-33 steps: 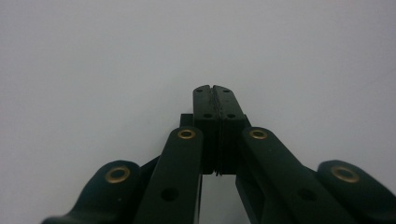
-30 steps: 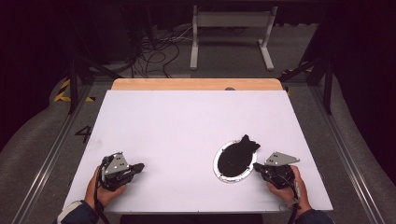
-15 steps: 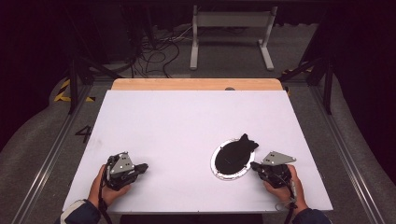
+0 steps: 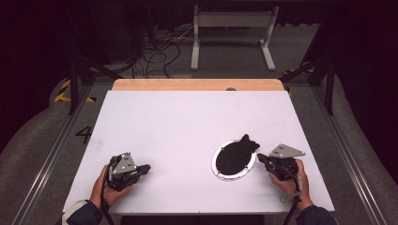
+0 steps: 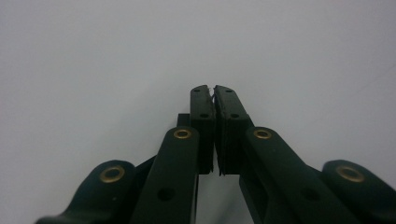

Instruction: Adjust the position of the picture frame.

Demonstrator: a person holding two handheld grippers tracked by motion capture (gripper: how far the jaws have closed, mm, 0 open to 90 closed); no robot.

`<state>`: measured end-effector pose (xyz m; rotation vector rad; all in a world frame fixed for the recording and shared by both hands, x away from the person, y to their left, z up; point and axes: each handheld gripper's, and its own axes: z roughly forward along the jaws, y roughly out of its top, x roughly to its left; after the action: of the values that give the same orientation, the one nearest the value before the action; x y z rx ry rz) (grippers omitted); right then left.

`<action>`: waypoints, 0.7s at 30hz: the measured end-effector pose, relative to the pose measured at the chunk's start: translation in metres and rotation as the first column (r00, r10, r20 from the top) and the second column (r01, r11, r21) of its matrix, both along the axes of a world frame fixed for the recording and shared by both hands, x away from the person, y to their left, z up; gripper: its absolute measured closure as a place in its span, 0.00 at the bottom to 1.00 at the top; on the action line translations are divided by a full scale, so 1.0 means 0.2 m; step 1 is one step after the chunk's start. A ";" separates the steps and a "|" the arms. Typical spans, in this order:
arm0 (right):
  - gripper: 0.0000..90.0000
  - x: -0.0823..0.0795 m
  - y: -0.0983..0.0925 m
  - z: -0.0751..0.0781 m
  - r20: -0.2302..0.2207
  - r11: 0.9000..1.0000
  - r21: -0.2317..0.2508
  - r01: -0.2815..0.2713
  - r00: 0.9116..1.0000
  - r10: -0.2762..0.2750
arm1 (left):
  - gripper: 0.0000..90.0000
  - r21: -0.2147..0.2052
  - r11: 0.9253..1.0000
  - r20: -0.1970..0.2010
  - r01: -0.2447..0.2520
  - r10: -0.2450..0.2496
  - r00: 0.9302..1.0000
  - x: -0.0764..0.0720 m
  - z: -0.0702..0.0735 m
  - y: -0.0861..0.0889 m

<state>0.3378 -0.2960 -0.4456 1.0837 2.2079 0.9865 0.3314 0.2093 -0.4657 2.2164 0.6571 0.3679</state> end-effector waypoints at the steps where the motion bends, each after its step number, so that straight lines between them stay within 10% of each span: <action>1: 1.00 0.01 -0.01 0.00 -0.003 1.000 0.003 0.010 1.000 -0.010 | 0.97 -0.001 1.000 -0.003 0.010 -0.010 1.000 0.00 0.00 -0.02; 21: 1.00 0.09 0.04 -0.05 -0.070 1.000 -0.011 -0.015 0.997 0.014 | 0.96 0.016 0.979 -0.021 0.205 -0.205 0.979 0.02 0.00 -0.41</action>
<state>0.3566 -0.2885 -0.4561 1.1148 2.2776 0.9544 0.3352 0.1269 -0.4656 2.2823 0.4311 0.2477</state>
